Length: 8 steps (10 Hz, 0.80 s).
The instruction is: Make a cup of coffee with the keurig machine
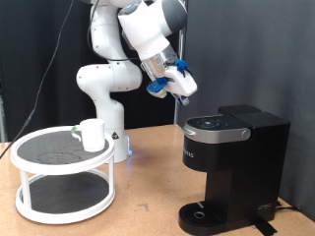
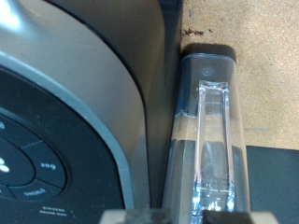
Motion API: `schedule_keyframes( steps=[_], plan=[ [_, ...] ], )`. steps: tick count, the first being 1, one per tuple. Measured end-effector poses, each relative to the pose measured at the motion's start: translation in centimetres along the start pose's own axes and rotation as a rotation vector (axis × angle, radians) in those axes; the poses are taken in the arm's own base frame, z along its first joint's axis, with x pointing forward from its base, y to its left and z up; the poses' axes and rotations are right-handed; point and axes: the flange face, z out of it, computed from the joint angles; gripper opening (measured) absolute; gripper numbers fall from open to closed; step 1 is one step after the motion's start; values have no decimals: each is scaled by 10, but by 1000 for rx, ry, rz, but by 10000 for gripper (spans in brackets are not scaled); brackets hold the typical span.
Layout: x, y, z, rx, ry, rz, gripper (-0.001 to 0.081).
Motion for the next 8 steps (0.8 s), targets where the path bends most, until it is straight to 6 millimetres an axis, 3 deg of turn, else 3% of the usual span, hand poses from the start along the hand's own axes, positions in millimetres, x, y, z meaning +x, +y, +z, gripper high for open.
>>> schedule_keyframes(
  steps=[2,5,8],
  plan=[
    [5,1,-1,24,-57,47,0],
    [30,18,-9,61,-135,168,0],
    [64,32,-18,-8,-44,135,0]
  ],
)
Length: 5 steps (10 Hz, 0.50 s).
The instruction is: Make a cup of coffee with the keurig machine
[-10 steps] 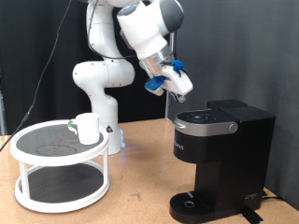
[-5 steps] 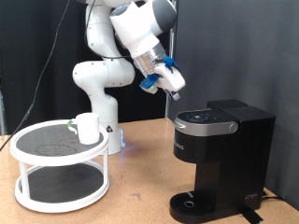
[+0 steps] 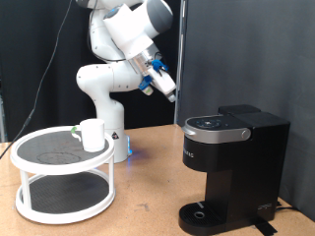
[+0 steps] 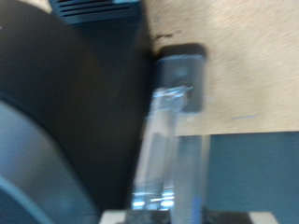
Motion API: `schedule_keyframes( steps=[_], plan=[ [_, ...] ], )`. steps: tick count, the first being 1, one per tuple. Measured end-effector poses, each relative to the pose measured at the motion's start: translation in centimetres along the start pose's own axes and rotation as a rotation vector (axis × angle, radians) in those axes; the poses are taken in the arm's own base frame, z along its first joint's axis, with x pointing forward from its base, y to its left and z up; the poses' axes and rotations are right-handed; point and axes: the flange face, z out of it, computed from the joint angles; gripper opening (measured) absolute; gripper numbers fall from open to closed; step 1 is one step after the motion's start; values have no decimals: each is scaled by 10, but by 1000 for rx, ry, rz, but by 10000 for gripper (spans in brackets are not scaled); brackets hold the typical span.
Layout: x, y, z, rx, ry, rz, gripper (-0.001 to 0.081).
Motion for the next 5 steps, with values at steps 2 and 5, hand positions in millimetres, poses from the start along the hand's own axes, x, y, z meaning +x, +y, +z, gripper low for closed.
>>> schedule_keyframes(
  steps=[2,5],
  plan=[
    [20,5,-11,-22,-20,-59,0],
    [29,1,-14,15,-51,7,0]
  ],
)
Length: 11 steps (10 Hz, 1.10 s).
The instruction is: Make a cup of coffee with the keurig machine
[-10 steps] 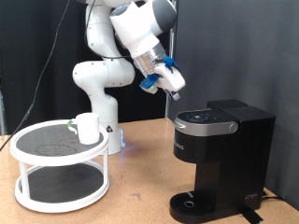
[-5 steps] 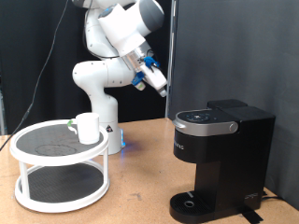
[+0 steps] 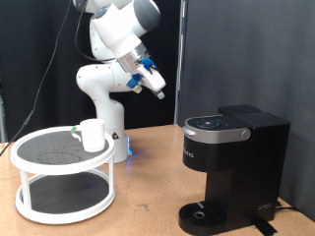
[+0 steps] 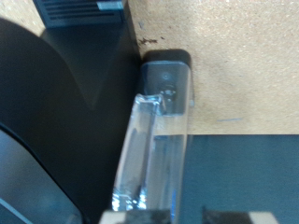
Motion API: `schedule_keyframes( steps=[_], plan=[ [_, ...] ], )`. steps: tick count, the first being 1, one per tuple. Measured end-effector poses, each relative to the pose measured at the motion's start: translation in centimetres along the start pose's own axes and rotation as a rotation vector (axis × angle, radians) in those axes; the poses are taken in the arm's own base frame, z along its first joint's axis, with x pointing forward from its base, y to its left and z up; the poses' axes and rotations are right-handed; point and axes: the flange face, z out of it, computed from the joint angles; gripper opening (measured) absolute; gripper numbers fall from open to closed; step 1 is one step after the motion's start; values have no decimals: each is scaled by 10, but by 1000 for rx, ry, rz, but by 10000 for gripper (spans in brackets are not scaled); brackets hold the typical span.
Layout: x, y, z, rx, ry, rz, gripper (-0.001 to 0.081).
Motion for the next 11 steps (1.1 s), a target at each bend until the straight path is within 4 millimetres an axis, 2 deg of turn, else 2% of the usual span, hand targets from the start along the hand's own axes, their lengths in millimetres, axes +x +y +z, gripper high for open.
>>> schedule_keyframes(
  steps=[2,4,6,8,9,11],
  plan=[
    [21,-1,-14,9,-49,82,0],
    [44,-4,-30,-42,-12,114,0],
    [70,-6,-44,-105,61,92,0],
    [92,-12,-60,-87,79,58,0],
    [99,-8,-68,-60,57,34,0],
    [99,-6,-67,-94,72,42,0]
  ],
)
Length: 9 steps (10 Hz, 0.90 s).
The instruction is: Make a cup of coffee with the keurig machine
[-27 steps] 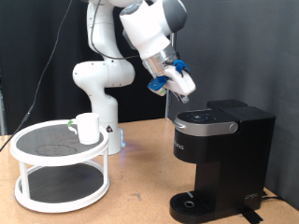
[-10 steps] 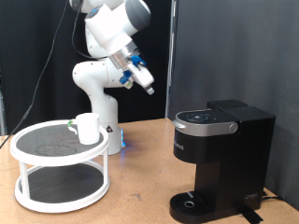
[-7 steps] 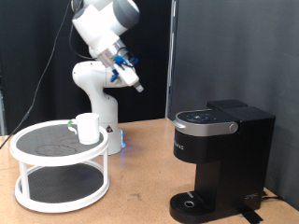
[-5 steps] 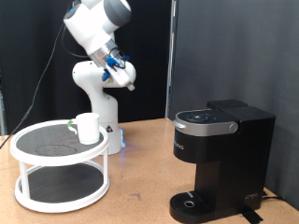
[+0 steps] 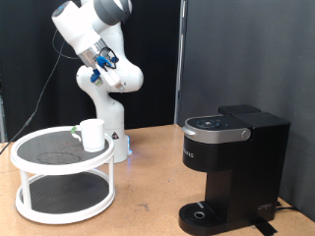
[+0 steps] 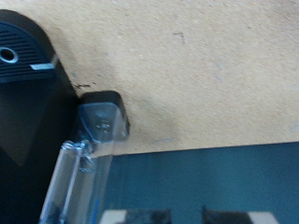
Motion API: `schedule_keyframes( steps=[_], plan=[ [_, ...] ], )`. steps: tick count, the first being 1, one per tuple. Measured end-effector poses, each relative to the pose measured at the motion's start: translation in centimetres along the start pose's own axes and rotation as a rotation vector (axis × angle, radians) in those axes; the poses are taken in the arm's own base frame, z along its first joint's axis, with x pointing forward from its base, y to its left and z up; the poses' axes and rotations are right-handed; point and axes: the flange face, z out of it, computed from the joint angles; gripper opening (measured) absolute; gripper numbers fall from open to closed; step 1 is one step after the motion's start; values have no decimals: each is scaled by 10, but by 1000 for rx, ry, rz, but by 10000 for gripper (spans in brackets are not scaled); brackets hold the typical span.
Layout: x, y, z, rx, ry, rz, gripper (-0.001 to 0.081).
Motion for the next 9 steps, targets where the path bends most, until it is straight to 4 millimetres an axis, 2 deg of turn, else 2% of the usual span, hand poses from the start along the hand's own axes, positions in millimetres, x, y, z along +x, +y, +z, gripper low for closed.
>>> schedule_keyframes(
  steps=[1,3,9],
  plan=[
    [3,1,-2,-14,-1,7,0],
    [21,-8,-19,35,-39,57,0],
    [83,-51,-63,140,-174,135,0]
  ],
)
